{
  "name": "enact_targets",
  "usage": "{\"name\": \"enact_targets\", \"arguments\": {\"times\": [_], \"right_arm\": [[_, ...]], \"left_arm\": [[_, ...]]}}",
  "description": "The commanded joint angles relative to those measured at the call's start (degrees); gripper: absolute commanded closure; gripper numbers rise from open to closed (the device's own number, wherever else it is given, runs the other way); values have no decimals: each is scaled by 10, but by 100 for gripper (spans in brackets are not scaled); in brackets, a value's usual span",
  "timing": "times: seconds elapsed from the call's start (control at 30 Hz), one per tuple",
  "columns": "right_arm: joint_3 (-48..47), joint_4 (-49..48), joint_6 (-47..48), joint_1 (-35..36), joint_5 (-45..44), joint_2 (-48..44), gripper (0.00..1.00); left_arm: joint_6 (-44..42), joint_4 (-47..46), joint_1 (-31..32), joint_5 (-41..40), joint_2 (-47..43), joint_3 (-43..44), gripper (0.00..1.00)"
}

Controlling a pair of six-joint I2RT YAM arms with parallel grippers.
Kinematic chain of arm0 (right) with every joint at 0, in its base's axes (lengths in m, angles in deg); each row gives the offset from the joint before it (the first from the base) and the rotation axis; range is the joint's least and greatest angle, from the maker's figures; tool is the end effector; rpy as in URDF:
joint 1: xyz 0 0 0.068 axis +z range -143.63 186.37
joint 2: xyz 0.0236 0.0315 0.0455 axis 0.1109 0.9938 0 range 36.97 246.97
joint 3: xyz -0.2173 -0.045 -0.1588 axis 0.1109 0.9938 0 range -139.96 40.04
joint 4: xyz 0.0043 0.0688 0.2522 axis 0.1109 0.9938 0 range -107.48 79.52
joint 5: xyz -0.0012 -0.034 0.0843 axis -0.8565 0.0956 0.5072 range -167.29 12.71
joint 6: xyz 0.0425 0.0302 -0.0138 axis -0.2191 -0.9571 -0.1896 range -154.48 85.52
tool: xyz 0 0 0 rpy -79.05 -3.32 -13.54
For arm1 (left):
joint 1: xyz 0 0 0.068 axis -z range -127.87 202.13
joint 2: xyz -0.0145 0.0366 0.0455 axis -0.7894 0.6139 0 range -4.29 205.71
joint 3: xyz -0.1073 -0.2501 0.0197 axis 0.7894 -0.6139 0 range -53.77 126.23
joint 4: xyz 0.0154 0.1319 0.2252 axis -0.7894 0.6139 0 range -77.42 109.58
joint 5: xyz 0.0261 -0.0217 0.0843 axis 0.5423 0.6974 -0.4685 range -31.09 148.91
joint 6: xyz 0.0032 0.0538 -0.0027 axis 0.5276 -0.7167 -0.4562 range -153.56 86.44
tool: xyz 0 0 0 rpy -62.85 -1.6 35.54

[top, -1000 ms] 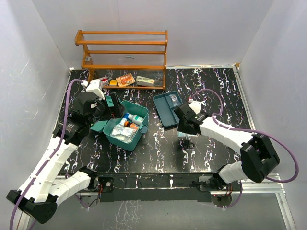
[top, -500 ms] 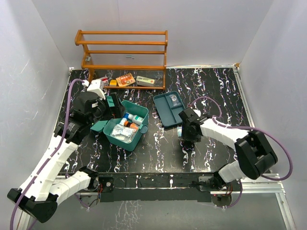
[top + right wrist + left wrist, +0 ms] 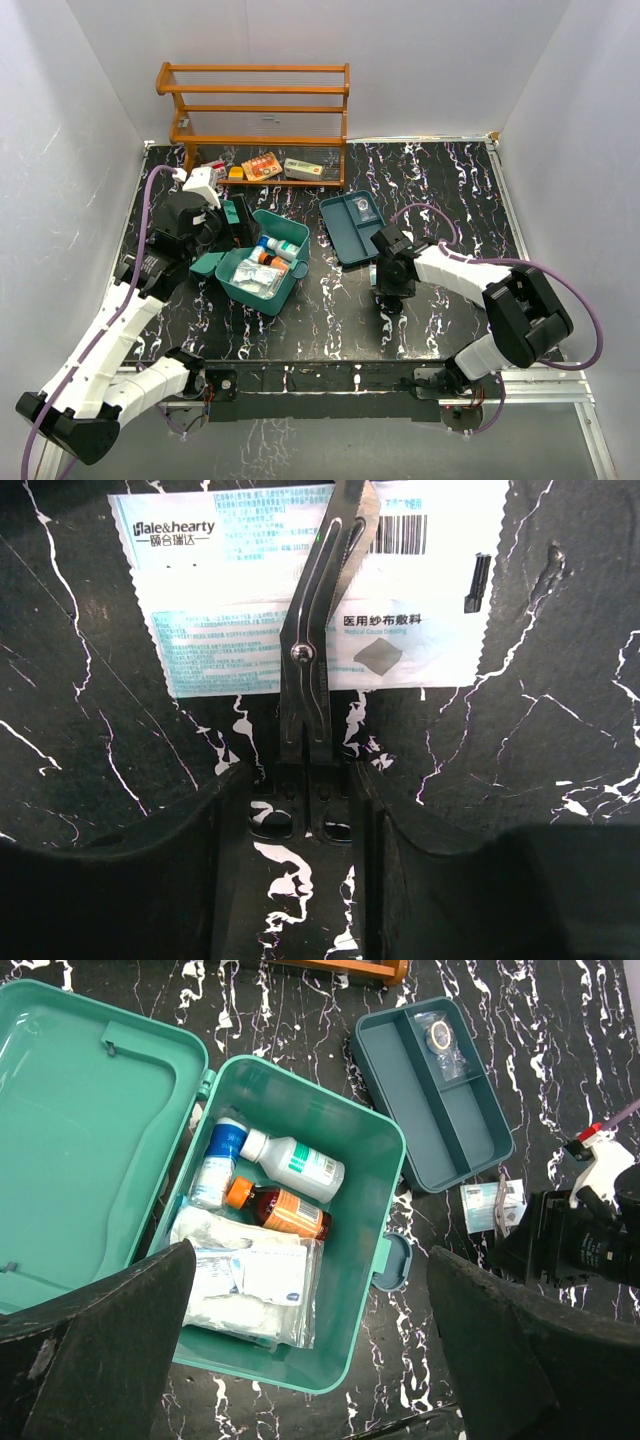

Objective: Organize the medicine kit

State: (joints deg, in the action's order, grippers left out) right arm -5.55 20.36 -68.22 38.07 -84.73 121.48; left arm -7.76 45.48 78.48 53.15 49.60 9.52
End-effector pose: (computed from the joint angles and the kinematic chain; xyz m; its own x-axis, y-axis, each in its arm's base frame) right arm 0.2134 0.1264 0.1627 -0.9641 0.0517 -0.2603 0.0476 0.9986 0.0223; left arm 0.1777 -0.0841 0.3823 -0.4779 -0.2465 -0.8431 0.1678 0.9165 -0.3631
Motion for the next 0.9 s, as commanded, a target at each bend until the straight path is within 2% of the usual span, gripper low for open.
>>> {"name": "enact_targets", "arguments": {"times": [0.0,0.13,0.47,0.87], "right_arm": [[-14,3,-7,0,5,12,58],[-14,12,-12,0,-7,35,62],[-19,20,-20,2,-43,47,99],[-7,-11,-58,10,-119,-106,100]], "left_arm": [[3,-9,-2,4,-2,-6,1],[1,-7,-3,3,0,-5,1],[-4,-6,-2,-5,-1,-5,1],[-8,-7,-2,-6,2,-4,1]]}}
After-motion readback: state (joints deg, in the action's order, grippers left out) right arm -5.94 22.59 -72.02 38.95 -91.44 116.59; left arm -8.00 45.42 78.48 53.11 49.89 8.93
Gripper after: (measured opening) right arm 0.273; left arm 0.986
